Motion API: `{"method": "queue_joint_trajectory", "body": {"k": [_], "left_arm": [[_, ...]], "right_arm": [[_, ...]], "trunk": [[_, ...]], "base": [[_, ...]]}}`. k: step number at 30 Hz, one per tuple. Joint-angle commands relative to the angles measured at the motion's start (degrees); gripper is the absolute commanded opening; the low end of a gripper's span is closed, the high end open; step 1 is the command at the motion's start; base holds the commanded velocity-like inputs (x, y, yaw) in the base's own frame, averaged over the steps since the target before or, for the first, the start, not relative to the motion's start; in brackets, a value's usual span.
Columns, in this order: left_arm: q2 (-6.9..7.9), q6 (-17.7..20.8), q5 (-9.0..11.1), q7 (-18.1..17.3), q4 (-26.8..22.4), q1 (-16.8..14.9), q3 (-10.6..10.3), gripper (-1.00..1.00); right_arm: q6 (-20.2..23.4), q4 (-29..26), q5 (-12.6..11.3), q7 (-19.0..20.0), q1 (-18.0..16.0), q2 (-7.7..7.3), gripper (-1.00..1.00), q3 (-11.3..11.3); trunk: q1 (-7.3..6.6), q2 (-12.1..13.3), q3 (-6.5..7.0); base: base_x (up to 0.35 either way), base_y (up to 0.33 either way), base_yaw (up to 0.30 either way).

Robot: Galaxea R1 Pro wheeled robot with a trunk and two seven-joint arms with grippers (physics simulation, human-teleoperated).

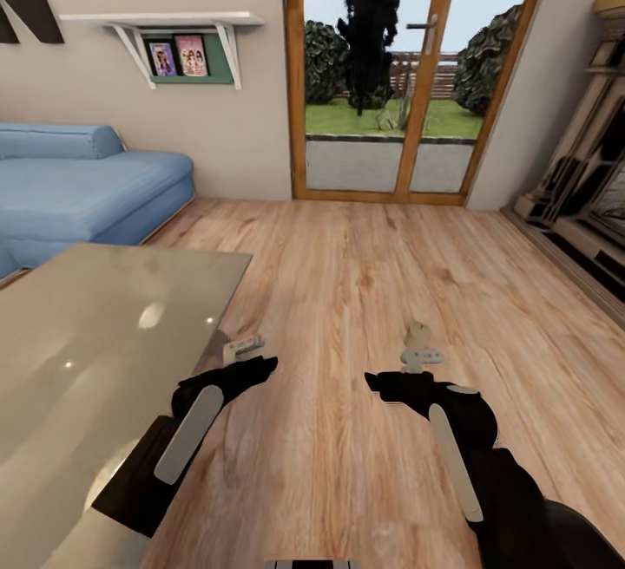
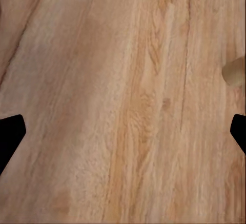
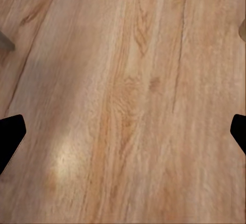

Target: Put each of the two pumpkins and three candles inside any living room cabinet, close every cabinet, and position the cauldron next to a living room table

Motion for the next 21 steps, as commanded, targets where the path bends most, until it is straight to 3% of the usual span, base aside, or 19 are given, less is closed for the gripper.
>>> {"method": "queue_joint_trajectory", "body": {"k": [1, 3, 4, 8, 14, 21], "left_arm": [[-0.91, 1.47, -0.09, 0.53, 0.63, -1.43, -0.05, 1.00], [-1.81, 3.01, -0.09, 1.38, 1.56, -3.50, -0.16, 1.00], [-2.98, 3.99, -0.10, 1.99, 2.70, -5.01, -0.22, 1.00], [-5.09, 5.43, -0.12, 2.74, 5.22, -6.65, -0.25, 1.00], [-5.61, 5.69, -0.10, 2.86, 6.15, -7.04, -2.28, 1.00], [-5.66, 5.71, -0.10, 2.79, 6.39, -7.07, -3.28, 1.00]], "right_arm": [[0.00, 0.00, 0.00, 0.00, 0.01, 0.02, 1.00, 0.02], [0.00, 0.00, 0.00, 0.00, 0.01, 0.00, 1.00, 0.03], [0.00, 0.00, 0.00, 0.00, 0.01, -0.02, 1.00, 0.03], [0.07, 0.00, 0.00, 0.00, -0.03, -0.03, 1.00, 0.04], [0.04, 0.00, 0.00, 0.00, -0.07, 0.04, 1.00, 0.04], [0.08, 0.00, 0.00, 0.00, -0.07, 0.04, 1.00, 0.04]], "trunk": [[0.00, 0.00, 0.00], [0.00, 0.00, 0.00], [0.00, 0.00, 0.00], [0.00, 0.00, 0.00], [0.00, 0.00, 0.00], [0.00, 0.00, 0.00]], "base": [[0.326, 0.079, -0.001], [0.326, 0.090, 0.000], [0.321, 0.129, 0.000], [0.309, 0.166, 0.000], [0.319, 0.077, -0.040], [0.328, -0.076, -0.258]]}}
